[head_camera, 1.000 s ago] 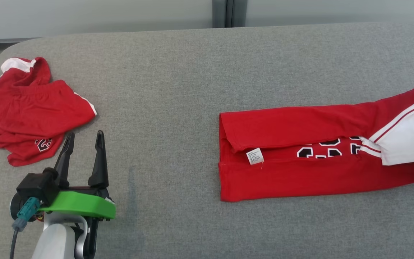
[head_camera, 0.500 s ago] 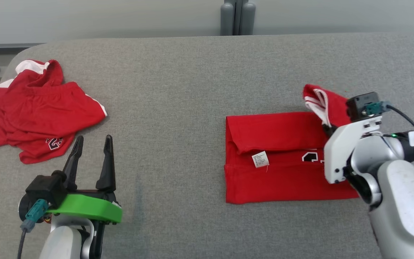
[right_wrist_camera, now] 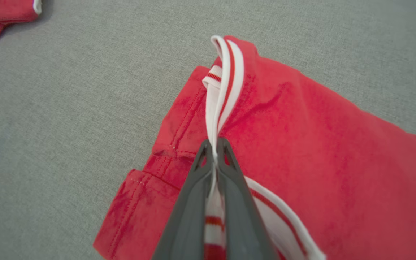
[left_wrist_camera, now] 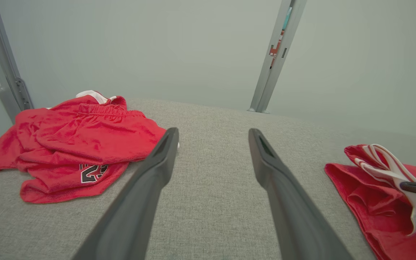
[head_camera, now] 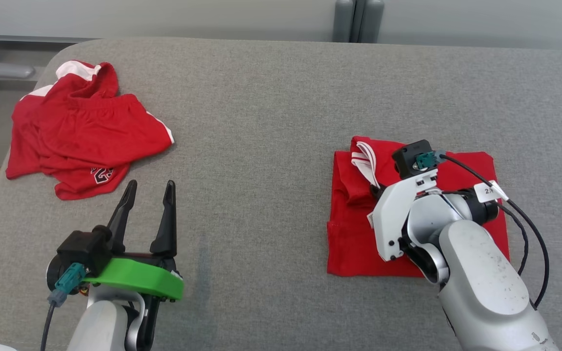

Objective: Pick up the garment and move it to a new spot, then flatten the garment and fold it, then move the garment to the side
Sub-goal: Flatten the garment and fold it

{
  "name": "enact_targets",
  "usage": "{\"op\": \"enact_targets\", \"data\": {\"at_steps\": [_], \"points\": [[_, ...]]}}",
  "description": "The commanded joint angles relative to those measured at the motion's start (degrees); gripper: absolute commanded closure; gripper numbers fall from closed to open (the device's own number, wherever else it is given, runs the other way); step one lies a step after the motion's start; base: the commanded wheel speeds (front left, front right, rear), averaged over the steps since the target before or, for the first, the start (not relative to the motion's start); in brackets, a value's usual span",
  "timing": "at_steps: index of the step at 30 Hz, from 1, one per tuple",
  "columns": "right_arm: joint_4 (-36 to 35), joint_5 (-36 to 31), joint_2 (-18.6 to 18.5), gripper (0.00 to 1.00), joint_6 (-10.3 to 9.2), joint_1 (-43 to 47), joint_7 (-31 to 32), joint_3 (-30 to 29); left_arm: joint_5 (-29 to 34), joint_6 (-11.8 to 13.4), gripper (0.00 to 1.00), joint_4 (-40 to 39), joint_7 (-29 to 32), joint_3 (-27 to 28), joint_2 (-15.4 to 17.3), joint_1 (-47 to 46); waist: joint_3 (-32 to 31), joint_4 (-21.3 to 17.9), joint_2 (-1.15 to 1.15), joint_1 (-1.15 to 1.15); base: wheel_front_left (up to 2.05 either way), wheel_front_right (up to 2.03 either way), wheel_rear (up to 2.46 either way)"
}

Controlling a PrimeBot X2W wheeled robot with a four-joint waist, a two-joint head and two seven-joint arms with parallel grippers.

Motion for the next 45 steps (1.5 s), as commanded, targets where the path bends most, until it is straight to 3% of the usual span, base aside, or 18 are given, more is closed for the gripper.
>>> {"op": "enact_targets", "data": {"at_steps": [1, 18, 19, 20, 26, 29, 32, 38, 45], "points": [[0.51, -0.17, 0.02, 1.0, -0.07, -0.76, -0.77, -0.04, -0.57, -0.14, 0.0, 0.18, -0.01, 0.02, -0.03, -0.6, 0.14, 0.45, 0.0, 0.0, 0.0, 0.0, 0.0], [6.7, 6.11, 0.35, 1.0, -0.06, -3.49, -3.77, 4.07, -0.44, -0.14, 0.0, 0.26, -0.01, 0.83, -0.04, -0.58, 0.3, 0.16, 0.0, 0.0, 0.0, 0.0, 0.0], [6.84, 7.0, 0.37, 0.16, -0.06, -3.63, -4.36, 4.35, -0.47, -0.14, 0.0, 0.3, -0.01, 0.83, -0.03, -0.63, 0.26, 0.16, 0.0, 0.0, 0.0, 0.0, 0.0], [6.75, 8.22, 0.38, 0.0, -0.06, -3.81, -5.18, 4.31, -0.51, -0.14, 0.0, 0.33, -0.01, 0.86, -0.02, -0.64, 0.2, 0.14, 0.0, 0.0, 0.0, 0.0, 0.0], [2.45, 23.74, 0.34, 0.0, -0.07, -4.22, -9.98, 6.34, -0.63, -0.14, 0.0, 0.32, -0.01, 1.14, 0.26, -0.05, -0.31, -0.23, 0.0, 0.0, 0.0, 0.0, 0.0], [-0.6, 27.02, 0.31, 0.0, -0.06, -4.43, -12.25, 5.86, -0.36, -0.14, 0.0, 0.2, -0.01, 1.43, 0.28, 0.33, -0.65, -0.66, 0.0, 0.0, 0.0, 0.0, 0.0], [-3.46, 25.16, 0.29, 0.0, -0.07, -3.81, -14.79, 2.86, -0.13, -0.14, 0.0, 0.0, -0.01, 1.61, 0.21, 0.59, -0.95, -1.09, 0.0, 0.0, 0.0, 0.0, 0.0], [-10.69, 12.53, -3.41, 0.0, -0.03, 1.63, -21.58, -6.47, 0.26, -0.14, 0.0, -0.31, -0.01, 1.64, -0.34, 0.98, -1.62, -2.21, 0.0, 0.0, 0.0, 0.0, 0.0], [-13.04, 1.6, -5.24, 0.0, -0.04, 9.15, -28.94, -13.21, 0.67, -0.14, 0.0, -0.39, 0.0, 2.38, -0.53, 1.34, -2.7, -4.43, 0.0, 0.0, 0.0, 0.0, 0.0]]}}
